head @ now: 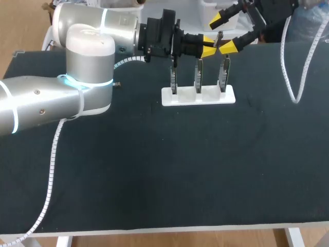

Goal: Pick up the optical module with the left hand, and insert it into the network port with the right hand.

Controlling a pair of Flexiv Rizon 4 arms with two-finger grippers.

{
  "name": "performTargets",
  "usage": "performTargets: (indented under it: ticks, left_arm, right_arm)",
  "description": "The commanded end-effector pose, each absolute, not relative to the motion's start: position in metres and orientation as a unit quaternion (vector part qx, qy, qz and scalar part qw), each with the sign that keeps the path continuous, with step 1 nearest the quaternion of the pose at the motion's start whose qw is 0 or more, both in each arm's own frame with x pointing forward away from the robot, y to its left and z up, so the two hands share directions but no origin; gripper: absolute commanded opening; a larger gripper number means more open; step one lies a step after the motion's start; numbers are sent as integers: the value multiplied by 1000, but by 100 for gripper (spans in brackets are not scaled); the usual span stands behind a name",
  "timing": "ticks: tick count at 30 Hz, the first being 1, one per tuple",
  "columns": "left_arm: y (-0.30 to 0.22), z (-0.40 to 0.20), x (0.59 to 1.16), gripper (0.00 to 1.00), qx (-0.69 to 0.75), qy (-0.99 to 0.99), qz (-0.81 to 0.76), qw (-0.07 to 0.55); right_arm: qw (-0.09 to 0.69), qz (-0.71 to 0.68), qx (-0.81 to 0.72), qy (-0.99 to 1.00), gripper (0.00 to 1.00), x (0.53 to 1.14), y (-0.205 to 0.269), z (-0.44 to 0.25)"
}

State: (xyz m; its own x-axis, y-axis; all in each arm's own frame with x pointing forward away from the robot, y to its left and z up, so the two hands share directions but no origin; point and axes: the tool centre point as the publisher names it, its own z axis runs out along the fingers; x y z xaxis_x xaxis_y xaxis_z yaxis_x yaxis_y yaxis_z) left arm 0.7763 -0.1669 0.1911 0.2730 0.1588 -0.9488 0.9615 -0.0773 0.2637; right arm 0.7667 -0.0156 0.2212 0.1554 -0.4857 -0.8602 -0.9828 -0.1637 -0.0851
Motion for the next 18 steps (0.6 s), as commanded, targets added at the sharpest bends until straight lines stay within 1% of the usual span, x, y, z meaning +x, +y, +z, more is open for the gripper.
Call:
performTargets:
  ticks: [1,16,17,18]
  left_arm:
    - [-168,191,779,0,619,453,-398,504]
    - [-168,191,779,0,619,453,-398,504]
    - [-168,191,779,0,619,453,-398,504]
    - [-168,191,779,0,619,453,-398,504]
  right_arm:
    - [351,353,-675,545,100,764,-16,222]
    - [351,353,-675,545,100,764,-16,222]
    - [351,353,-675,545,97,764,-16,222]
    - [351,353,-675,545,67,764,-16,222]
